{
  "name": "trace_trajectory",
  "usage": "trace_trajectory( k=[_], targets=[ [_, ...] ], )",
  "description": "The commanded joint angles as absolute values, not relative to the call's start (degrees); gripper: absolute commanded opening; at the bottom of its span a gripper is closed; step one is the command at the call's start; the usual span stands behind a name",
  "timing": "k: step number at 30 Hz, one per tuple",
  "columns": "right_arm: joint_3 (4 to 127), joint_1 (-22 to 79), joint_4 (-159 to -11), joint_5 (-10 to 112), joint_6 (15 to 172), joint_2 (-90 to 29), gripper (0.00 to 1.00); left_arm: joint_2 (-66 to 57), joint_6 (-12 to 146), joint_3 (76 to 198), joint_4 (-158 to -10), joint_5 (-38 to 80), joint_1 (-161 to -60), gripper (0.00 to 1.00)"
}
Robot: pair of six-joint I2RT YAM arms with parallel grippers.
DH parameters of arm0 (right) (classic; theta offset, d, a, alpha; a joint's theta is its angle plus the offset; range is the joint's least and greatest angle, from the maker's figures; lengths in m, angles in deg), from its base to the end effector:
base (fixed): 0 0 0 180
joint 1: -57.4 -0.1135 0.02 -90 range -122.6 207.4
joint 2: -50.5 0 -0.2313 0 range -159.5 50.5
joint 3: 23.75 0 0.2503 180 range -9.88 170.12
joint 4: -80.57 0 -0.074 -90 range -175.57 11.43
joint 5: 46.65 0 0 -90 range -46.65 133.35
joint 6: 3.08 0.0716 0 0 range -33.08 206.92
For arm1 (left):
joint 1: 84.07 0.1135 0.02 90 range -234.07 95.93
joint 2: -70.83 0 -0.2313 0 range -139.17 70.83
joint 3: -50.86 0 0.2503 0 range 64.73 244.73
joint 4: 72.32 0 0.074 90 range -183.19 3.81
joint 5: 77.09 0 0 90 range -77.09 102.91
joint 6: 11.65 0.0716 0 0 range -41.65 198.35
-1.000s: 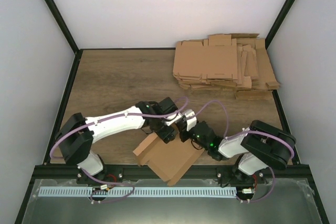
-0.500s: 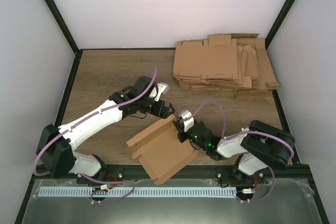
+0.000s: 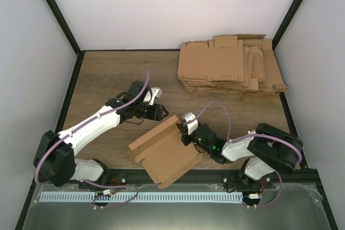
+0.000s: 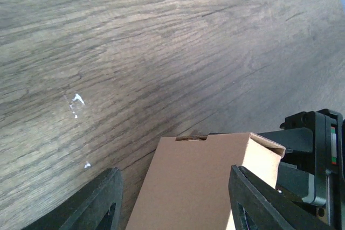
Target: Fold the paper box
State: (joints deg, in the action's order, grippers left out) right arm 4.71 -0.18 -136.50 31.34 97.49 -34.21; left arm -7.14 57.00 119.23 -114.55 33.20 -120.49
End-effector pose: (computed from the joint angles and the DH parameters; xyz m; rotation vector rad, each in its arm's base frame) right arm 0.1594 0.2231 0.0884 -0.6404 1.8360 0.6034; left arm 0.2313 -0.2015 0.1870 0.5002 2.5549 -0.8414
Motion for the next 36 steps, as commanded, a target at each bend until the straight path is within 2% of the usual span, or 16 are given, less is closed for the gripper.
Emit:
trace_trajectory(
  k=[1,4,5,9,10,11,18,28,34,36],
  targets=[
    [6.79,-0.74,-135.99,30.43,96.67,-34.49,0.06,-4.05,56.20,117.90,-111.29,34.51,-118.53,0.57],
    [6.90,-0.77,-135.71,30.52,96.76,-34.41,0.06,-3.05,56.29,116.99,-110.86,34.79,-117.90,0.58],
    [6.89,-0.74,-135.70,30.61,96.62,-34.41,0.06,-2.69,56.17,116.70,-110.69,34.75,-117.71,0.62],
    [6.95,-0.77,-135.66,30.70,96.66,-34.40,0.06,-1.15,55.12,115.30,-109.66,34.27,-117.00,0.94],
    [6.99,-0.78,-135.62,30.74,96.67,-34.48,0.06,-0.70,54.50,114.99,-109.73,33.14,-116.96,0.99],
    [6.93,-0.78,-135.61,30.82,96.65,-34.49,0.06,-0.44,53.73,114.63,-109.74,32.11,-116.80,1.00],
    [6.98,-0.72,-135.55,31.14,96.66,-34.49,0.06,-0.49,53.01,112.93,-108.49,33.54,-116.40,1.00],
    [7.21,-0.73,-135.79,31.38,96.64,-35.26,0.06,-3.93,54.43,109.97,-104.60,45.47,-116.35,0.82],
    [7.26,-0.78,-135.84,31.56,96.75,-35.63,0.06,-5.21,54.96,108.52,-102.66,48.62,-116.48,0.81],
    [7.21,-0.78,-135.88,31.45,96.68,-35.64,0.06,-6.39,55.14,108.28,-102.52,49.34,-116.58,0.78]
  ],
)
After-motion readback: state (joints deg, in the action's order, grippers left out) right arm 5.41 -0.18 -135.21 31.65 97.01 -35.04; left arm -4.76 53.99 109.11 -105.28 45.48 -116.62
